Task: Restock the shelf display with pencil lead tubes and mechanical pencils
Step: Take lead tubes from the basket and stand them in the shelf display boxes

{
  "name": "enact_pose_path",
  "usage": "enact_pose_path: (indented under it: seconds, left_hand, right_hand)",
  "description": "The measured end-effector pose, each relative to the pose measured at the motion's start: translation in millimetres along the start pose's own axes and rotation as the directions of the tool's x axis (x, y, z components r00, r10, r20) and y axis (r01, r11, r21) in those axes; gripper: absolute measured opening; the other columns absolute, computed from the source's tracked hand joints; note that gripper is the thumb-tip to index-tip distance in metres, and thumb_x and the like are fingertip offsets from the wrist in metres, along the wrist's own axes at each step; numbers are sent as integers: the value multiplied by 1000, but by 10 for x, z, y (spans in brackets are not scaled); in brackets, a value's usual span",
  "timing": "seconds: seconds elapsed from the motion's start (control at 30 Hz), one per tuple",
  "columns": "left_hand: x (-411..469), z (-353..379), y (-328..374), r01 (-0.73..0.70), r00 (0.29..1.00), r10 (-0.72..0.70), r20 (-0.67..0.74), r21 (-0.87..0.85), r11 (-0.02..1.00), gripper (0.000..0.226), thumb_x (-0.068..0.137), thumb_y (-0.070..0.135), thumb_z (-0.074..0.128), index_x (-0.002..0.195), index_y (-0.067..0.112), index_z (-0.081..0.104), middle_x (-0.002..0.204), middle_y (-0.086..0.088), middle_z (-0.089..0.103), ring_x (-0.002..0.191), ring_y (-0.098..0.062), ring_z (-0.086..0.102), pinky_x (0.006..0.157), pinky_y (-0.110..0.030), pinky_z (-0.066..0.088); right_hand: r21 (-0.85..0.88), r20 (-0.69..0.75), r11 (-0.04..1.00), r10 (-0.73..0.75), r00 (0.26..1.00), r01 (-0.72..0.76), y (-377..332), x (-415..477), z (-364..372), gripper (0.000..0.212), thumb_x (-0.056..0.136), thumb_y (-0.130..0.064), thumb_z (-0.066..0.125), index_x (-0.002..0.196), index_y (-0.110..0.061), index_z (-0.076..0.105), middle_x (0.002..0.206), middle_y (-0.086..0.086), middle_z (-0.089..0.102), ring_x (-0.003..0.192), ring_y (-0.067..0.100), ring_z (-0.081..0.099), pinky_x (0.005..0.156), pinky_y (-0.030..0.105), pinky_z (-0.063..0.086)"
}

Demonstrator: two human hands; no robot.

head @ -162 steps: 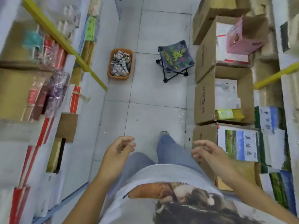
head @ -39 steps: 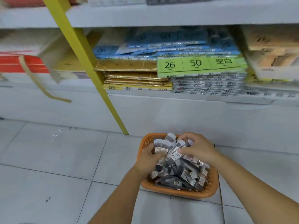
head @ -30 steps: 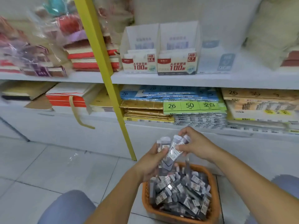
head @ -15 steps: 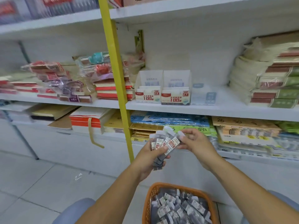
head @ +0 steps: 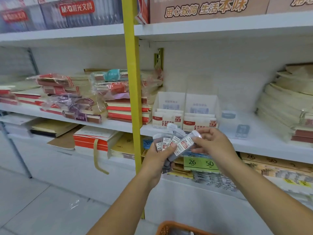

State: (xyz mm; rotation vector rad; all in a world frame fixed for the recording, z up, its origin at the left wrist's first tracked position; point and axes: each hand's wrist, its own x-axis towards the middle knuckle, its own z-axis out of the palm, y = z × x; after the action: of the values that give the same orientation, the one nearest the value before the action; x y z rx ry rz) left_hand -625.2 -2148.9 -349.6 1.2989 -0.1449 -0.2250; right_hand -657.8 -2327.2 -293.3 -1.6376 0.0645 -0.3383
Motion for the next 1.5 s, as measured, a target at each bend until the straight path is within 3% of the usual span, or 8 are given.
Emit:
enact_pose_path:
  seconds: [0.17,0.33,0.57,0.73,1.1,1.17,1.3,1.5]
  left_hand:
    - [269,-196,258,-147,981,129,-148,-118,982,25,93,35,69,116,36,61,82,-6,75,63,-16,63,50,-26,48]
    - [443,-358,426,-228,949,200,-244,-92,969,16,90,34,72,101,42,63,85,-5,77,58,-11,65,46,-23,48]
    - [541,-424,405,-211,951,187,-245,-74,975,20,89,37,73,104,44,61,86,-2,77,58,-11,65,52,-26,53]
    - [584,-439,391,-193,954,170,-246,-73,978,18,90,38,72,103,45,62,78,0,76,55,-10,63,52,-25,52]
    - [600,-370,421,-203,951,178,-255,-77,976,19,85,39,75,99,45,64,88,-2,78,57,-11,66,48,-22,49]
    - [585,-354,436,-211,951,185,-249,-84,974,27,80,44,76,103,43,63,89,-3,78,57,-11,66,47,-22,49]
    - [551,-340,455,-243,954,219,-203,-100,965,54,65,53,77,114,34,63,84,-6,77,56,-12,64,46,-23,49]
    - [529,-329,444,-244,963,228,-145,-99,965,47,72,54,76,113,34,64,79,-6,76,55,-14,61,46,-25,48]
  right_hand:
    - [-64,-140,946,-323,936,317,-545,496,150,17,89,-12,68,95,-24,57,94,3,70,69,15,72,56,18,55]
    - [-381,36,737,-592,805,559,-935,1108,460,24,90,-13,65,91,-34,53,95,-7,63,80,13,69,69,28,59]
    - [-654,315,464,-551,773,597,-863,1757,765,17,91,-15,63,96,-28,53,92,-5,60,81,14,61,74,36,54]
    - [-710,341,481,-405,848,515,-792,1988,843,23,85,-17,72,96,-25,53,88,-4,60,77,14,62,65,32,52]
    - [-875,389,84,-467,794,477,-696,1912,819,27,93,-29,61,119,-25,65,102,-3,45,83,16,49,63,28,32]
    - [-839,363,170,-533,764,517,-733,1758,797,23,96,-28,56,116,-25,67,104,-3,56,80,11,50,64,28,35]
    - [-566,411,600,-389,825,565,-761,1259,777,14,91,-44,55,100,-42,66,83,-18,70,61,-8,59,59,16,44]
    - [-427,389,828,-194,901,362,-682,1049,810,22,84,-23,74,104,-23,63,70,-4,72,55,8,65,51,21,49]
